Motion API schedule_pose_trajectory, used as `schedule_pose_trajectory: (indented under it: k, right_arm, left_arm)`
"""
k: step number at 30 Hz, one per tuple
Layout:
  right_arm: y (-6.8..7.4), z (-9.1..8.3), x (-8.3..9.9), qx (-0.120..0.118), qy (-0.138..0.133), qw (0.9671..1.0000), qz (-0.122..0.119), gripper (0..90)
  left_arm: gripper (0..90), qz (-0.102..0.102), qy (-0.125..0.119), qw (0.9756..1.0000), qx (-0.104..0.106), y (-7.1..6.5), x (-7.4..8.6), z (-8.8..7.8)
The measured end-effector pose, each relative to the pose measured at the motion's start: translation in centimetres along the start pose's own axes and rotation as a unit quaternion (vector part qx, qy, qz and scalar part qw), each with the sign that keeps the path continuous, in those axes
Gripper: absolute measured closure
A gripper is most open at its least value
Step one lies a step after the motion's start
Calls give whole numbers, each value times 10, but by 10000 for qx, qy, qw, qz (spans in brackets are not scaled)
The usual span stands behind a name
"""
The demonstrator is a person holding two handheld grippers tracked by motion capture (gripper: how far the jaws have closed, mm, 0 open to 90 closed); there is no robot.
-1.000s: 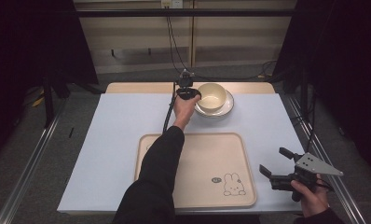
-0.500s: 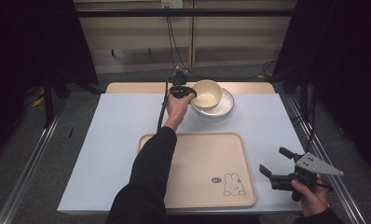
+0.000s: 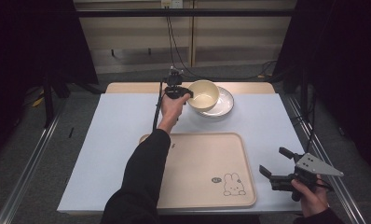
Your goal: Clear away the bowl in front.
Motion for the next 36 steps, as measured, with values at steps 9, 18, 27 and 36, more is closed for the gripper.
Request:
schedule_pose_trajectory:
  k: [9,18,27,36]
  right_arm:
    - [0,0,0,-12,-11,10000,-20,10]
    - [0,1,0,-36,-12,10000,-16,9]
    - [0,1,0,-8,-27,10000,-51,10]
    - [0,2,0,-3,-33,10000,-49,10]
  left_arm:
    - [837,167,47,9998,97,-3,4,-13]
    - [837,272,73,9993,234,-12,12,-25]
    - [836,366,94,9985,399,-19,21,-32]
    - [836,475,239,9974,489,-27,34,-34]
Point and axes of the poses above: each handheld gripper's, and its own axes: z roughly forward along the jaws, x roughly out of its underside, y roughly to its left, the point moved 4 cm from there along z, roughly forward along the jaws, and after that the axes turned 3 degrees about -z, right-handed, at the moved point
